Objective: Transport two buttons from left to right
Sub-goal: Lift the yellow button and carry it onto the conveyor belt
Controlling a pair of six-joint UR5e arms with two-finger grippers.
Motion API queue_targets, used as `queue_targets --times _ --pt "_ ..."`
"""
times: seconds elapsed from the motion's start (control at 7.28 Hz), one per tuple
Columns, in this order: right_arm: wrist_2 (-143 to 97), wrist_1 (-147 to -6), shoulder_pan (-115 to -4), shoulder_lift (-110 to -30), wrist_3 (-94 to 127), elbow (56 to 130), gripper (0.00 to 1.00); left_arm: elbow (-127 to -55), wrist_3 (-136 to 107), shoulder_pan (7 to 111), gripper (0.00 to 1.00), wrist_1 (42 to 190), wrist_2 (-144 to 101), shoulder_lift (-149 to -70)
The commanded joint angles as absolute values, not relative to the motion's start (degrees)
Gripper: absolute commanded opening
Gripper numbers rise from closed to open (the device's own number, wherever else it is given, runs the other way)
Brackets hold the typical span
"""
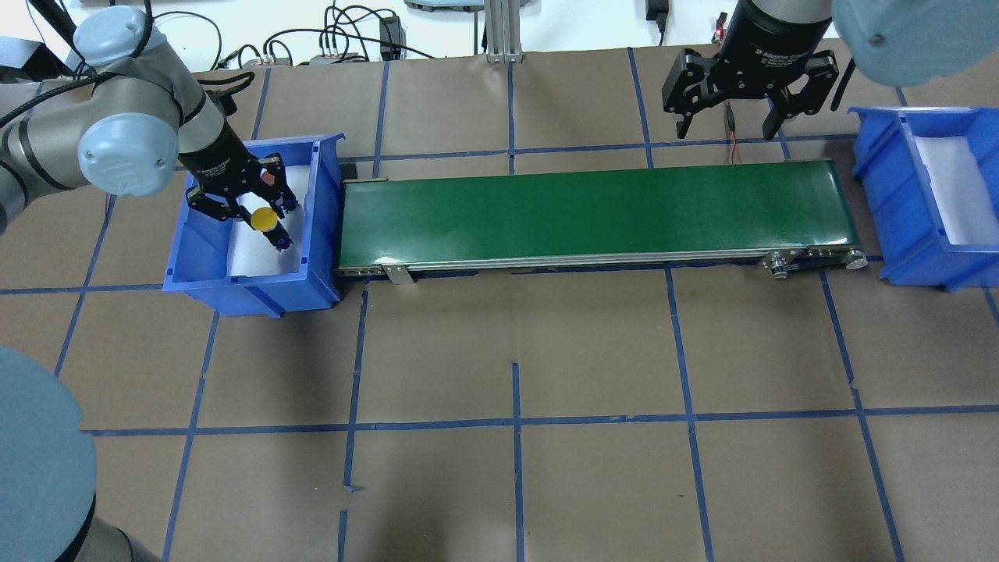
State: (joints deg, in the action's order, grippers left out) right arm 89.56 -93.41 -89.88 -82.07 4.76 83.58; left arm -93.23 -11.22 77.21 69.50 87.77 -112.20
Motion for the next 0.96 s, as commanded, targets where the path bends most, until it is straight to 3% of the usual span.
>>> queue_targets --times 0.0,0.41,0.82 --pt "89.12 -93.34 -89.04 -82.09 4.75 83.58 1.00 -91.86 -6.54 76.30 0.27 73.10 88.33 -108.39" --pt "89.12 -93.34 -88.95 -82.18 4.66 83.58 1.00 -81.34 -4.49 77.25 0.26 86.79 87.81 -105.82" --pt "89.12 -93.34 -88.86 -82.00 3.52 83.58 1.00 -79.90 0.76 85.74 0.26 86.41 86.92 -107.66"
